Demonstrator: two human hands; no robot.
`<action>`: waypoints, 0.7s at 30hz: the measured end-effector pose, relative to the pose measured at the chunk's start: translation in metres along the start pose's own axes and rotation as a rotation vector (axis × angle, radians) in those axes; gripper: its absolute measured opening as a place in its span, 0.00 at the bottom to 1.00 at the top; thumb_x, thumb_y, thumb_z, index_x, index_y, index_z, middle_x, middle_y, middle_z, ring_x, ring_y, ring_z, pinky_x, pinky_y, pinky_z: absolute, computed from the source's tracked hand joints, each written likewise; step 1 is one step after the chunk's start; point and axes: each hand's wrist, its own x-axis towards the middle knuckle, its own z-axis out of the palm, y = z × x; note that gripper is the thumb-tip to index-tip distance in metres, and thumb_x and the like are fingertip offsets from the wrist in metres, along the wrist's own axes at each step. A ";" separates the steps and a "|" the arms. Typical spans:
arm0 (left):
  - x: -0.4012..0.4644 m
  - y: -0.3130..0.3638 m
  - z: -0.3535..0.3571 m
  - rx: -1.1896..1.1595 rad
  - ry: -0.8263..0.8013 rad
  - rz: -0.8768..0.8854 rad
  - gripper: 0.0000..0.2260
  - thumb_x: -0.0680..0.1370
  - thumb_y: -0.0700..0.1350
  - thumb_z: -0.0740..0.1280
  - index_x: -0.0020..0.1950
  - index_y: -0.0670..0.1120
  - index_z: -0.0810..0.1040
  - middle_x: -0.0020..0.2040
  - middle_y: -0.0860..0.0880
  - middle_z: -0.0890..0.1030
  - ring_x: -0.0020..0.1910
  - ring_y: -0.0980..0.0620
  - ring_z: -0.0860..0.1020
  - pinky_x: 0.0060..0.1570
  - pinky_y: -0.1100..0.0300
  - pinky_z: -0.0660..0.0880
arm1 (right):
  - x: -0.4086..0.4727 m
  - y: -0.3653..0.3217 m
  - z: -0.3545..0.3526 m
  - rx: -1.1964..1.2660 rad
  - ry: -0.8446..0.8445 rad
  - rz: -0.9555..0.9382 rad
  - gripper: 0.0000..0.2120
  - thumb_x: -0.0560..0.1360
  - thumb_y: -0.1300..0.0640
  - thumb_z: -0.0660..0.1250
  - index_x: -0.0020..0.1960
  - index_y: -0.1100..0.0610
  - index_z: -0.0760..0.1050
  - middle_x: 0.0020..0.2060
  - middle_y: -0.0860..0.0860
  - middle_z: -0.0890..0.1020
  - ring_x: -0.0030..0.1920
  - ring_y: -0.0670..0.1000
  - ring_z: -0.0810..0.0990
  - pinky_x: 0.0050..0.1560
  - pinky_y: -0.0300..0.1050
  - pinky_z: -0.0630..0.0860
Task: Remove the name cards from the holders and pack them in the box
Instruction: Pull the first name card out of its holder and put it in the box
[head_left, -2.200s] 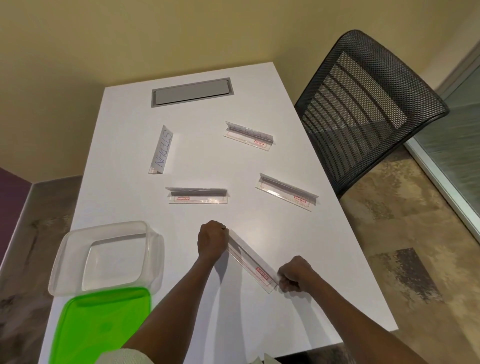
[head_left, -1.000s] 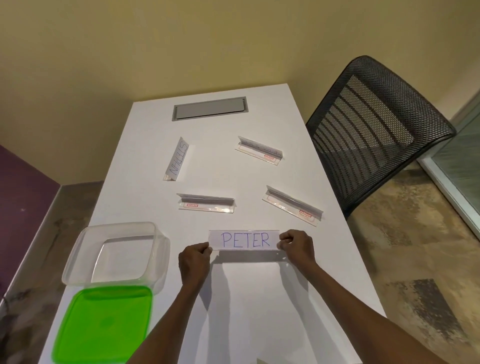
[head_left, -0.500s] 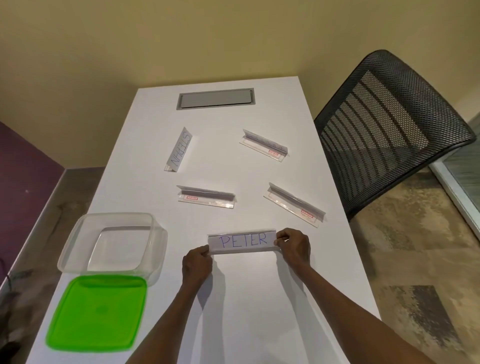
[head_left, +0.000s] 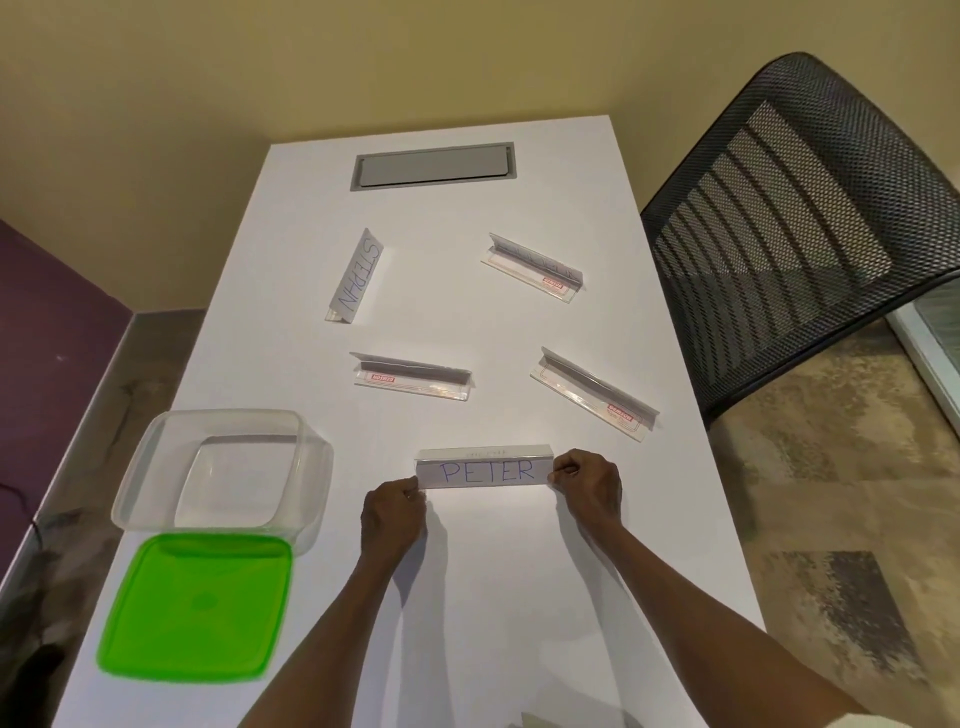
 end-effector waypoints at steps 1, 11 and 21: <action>0.000 -0.001 0.000 0.038 0.011 0.018 0.10 0.75 0.39 0.61 0.41 0.45 0.82 0.40 0.48 0.85 0.37 0.48 0.75 0.38 0.58 0.70 | 0.001 0.000 0.000 0.000 -0.008 0.000 0.05 0.62 0.60 0.71 0.34 0.51 0.80 0.29 0.45 0.82 0.33 0.46 0.80 0.32 0.38 0.72; 0.003 -0.003 -0.009 0.030 0.102 0.073 0.10 0.72 0.36 0.63 0.33 0.44 0.66 0.31 0.45 0.74 0.33 0.47 0.70 0.35 0.56 0.65 | 0.002 -0.002 -0.014 0.103 -0.122 -0.062 0.09 0.63 0.63 0.69 0.41 0.53 0.78 0.33 0.48 0.82 0.36 0.47 0.81 0.38 0.44 0.80; 0.019 -0.002 -0.020 0.285 0.014 0.575 0.26 0.64 0.31 0.78 0.61 0.32 0.77 0.55 0.34 0.82 0.53 0.35 0.82 0.51 0.45 0.80 | 0.001 -0.009 -0.025 -0.406 -0.107 -0.703 0.27 0.67 0.66 0.74 0.65 0.57 0.74 0.56 0.51 0.79 0.53 0.48 0.75 0.48 0.32 0.68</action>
